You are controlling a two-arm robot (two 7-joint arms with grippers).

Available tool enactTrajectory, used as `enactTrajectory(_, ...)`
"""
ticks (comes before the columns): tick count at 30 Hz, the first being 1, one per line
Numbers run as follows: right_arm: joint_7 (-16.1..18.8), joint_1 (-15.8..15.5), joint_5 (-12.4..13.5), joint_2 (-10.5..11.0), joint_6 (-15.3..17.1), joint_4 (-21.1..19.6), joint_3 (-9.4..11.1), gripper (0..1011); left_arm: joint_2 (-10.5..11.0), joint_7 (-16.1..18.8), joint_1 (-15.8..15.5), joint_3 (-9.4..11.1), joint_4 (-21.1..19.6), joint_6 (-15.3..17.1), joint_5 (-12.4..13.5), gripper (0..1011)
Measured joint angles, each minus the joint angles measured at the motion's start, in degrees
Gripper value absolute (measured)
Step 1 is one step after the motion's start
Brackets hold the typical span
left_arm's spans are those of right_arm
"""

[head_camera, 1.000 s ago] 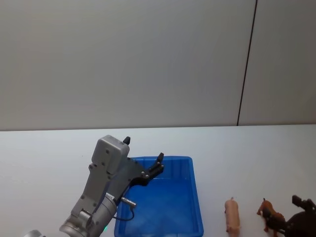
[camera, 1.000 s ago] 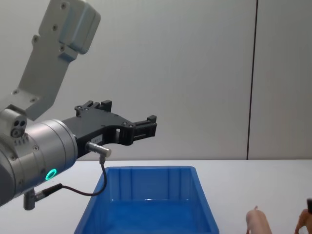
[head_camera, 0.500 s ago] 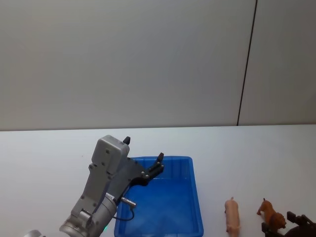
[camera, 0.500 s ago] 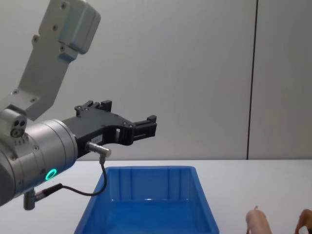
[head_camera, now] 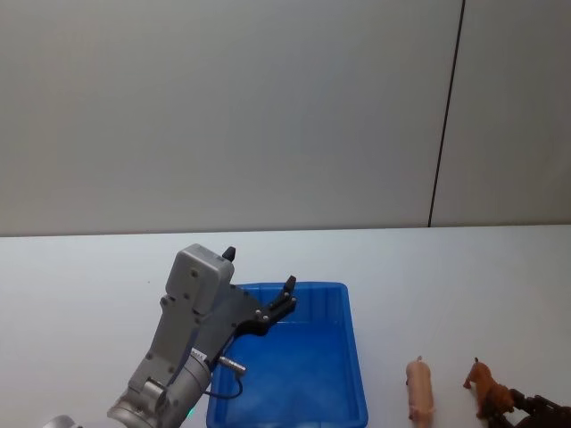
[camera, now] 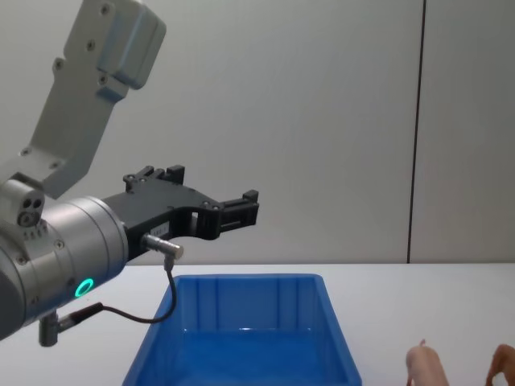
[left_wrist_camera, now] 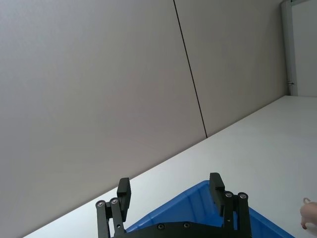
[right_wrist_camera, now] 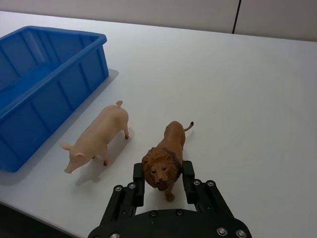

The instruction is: Pick up the two dolls from the table and place them into the box.

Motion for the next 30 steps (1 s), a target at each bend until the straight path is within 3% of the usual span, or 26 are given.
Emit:
enactTrajectory(3, -0.43, -0.15, -0.43, 0.0, -0.92, -0.17, -0.01, 419, 0.0, 0.0, 0.0, 0.0, 0.0, 0.0, 0.0, 1001)
enactTrajectory(16, -1.53, 0.23, -3.31, -0.1, -5.33, -2.81, 0.01, 419, 0.0, 0.0, 0.0, 0.0, 0.0, 0.0, 0.0, 1001)
enactTrajectory(30, 4.75, 5.88, -4.71, -2.26, -5.25, -5.17, -0.99, 419, 0.0, 0.0, 0.0, 0.0, 0.0, 0.0, 0.0, 1001)
